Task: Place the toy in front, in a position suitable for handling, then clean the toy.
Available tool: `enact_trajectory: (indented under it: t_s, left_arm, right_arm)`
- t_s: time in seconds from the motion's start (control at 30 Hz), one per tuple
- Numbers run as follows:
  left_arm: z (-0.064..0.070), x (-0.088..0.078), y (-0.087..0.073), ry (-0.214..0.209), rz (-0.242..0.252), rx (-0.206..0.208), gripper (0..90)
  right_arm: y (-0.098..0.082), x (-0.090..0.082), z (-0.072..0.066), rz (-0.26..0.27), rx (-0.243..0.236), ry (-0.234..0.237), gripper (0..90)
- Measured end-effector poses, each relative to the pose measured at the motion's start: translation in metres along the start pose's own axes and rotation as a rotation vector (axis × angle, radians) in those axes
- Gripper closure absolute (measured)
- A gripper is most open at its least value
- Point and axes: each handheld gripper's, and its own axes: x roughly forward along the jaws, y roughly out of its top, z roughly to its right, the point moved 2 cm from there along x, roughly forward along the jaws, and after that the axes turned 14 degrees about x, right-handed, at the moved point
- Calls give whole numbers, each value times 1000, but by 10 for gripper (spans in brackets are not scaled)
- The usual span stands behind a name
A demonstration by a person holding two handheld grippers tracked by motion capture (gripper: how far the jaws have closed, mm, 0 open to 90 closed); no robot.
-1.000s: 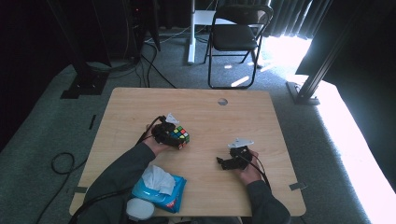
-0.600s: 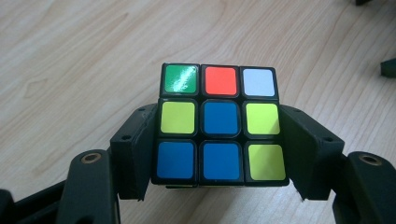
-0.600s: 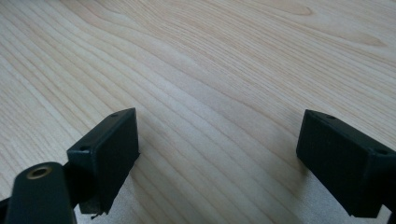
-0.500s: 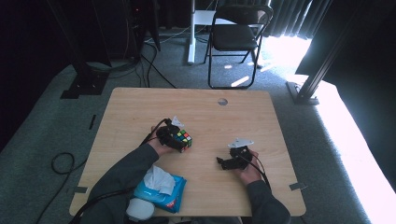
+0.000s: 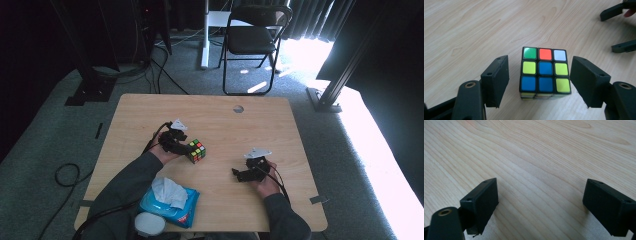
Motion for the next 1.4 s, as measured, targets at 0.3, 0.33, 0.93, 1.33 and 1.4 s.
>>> enact_trajectory:
  t_s: [0.3, 0.33, 0.93, 1.33, 1.4]
  left_arm:
    - [6, -26, -6, -11, 34, -34, 441]
    - [6, -27, -7, -10, 34, -37, 445]
    - [4, -45, -28, 11, 47, -87, 458]
    - [1, -62, -46, 36, 60, -113, 434]
    - [1, -64, -47, 36, 64, -108, 431]
  right_arm:
    - [0, 0, 0, 0, -2, 0, 127]
    - [0, 0, 0, 1, -2, 0, 127]
    - [0, 0, 0, 1, 1, -2, 127]
    - [0, 0, 0, 1, 2, -1, 127]
    - [0, 0, 0, 1, 2, -2, 127]
